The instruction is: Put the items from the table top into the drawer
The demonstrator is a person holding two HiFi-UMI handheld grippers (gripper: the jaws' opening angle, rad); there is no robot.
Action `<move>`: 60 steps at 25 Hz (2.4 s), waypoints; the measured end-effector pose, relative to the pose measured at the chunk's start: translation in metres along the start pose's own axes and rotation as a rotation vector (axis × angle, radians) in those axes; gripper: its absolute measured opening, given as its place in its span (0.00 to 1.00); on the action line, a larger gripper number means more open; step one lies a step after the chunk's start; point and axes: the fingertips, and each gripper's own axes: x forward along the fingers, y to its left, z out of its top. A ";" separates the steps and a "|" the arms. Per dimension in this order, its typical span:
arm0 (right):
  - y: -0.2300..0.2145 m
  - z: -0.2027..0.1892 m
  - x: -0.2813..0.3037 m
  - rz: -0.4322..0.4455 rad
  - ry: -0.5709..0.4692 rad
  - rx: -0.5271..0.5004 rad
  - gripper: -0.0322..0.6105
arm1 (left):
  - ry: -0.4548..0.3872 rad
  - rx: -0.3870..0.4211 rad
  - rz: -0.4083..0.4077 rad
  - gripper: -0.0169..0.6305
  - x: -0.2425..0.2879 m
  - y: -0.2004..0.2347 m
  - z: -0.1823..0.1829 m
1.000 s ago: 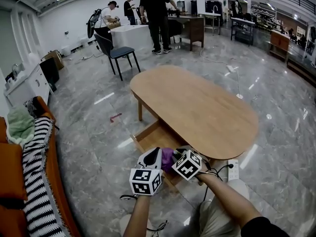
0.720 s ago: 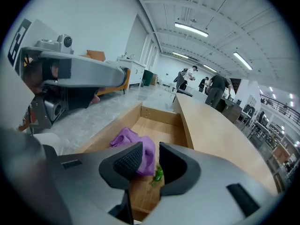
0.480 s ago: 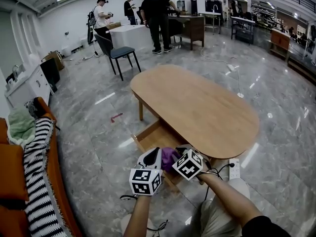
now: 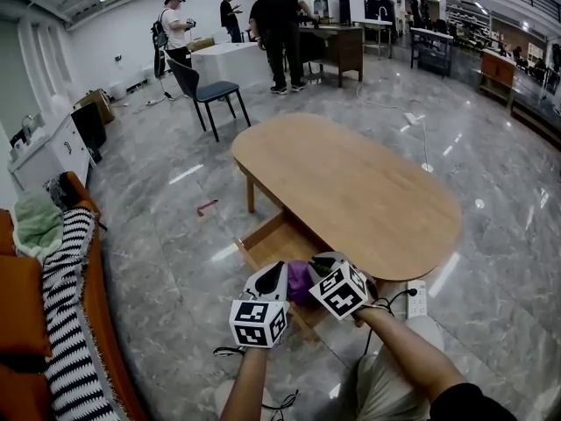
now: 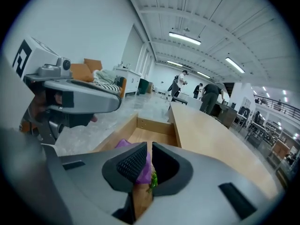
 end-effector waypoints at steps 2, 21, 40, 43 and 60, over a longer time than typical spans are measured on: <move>-0.001 0.007 -0.005 -0.008 -0.028 0.010 0.11 | -0.002 0.003 -0.004 0.03 -0.001 -0.002 0.002; -0.023 0.065 -0.064 -0.107 -0.403 0.073 0.08 | -0.029 0.050 0.009 0.03 -0.006 -0.007 0.016; -0.021 0.068 -0.069 -0.116 -0.442 0.087 0.08 | -0.042 0.051 0.020 0.03 -0.017 -0.003 0.018; -0.022 0.069 -0.069 -0.123 -0.443 0.084 0.08 | -0.047 0.049 0.021 0.03 -0.018 -0.001 0.020; -0.022 0.071 -0.067 -0.121 -0.437 0.084 0.08 | -0.046 0.041 0.025 0.03 -0.017 0.002 0.018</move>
